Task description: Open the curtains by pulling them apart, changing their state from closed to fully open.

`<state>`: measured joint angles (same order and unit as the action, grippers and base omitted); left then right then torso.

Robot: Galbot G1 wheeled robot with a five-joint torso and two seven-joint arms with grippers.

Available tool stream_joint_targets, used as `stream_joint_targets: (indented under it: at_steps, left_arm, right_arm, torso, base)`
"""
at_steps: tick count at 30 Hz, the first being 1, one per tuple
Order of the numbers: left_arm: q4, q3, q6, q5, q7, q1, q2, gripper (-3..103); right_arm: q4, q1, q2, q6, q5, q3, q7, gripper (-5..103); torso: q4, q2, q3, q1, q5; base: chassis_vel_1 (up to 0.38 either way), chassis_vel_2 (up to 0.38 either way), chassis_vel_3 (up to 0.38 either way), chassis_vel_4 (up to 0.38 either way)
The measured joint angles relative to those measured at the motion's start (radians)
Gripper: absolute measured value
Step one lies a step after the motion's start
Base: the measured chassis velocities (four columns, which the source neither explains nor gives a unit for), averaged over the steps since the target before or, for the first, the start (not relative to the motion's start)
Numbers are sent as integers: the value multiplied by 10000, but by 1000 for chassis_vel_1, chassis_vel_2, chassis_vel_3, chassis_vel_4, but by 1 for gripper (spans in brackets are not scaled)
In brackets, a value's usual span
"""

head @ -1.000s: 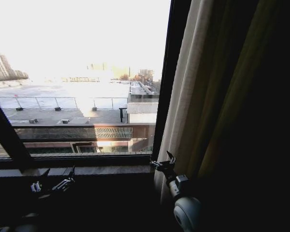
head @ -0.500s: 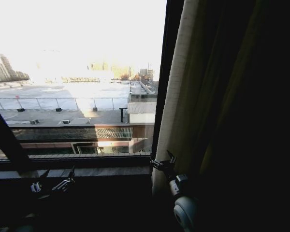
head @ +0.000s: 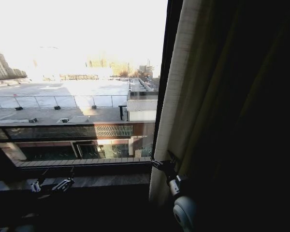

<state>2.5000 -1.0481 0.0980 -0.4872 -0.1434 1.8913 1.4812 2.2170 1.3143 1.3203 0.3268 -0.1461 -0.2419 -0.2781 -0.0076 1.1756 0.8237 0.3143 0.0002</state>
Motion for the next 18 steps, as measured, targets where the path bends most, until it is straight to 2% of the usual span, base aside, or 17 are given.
stream_joint_targets:
  at_steps: [13,18]
  left_arm:
    - [0,-56,-105,-68,4,-52,-154,100]
    - [0,-39,-105,-73,3,-58,-190,100]
  right_arm:
    - [1057,1254,-247,695,-882,-1092,-698,100]
    - [985,1138,-192,968,-1067,-1343,-1506,100]
  torso:
    - [-2,3,0,-1,1]
    - [0,4,-1,-2,2]
  base:
    - [9,-4,-6,5]
    - [0,0,0,0]
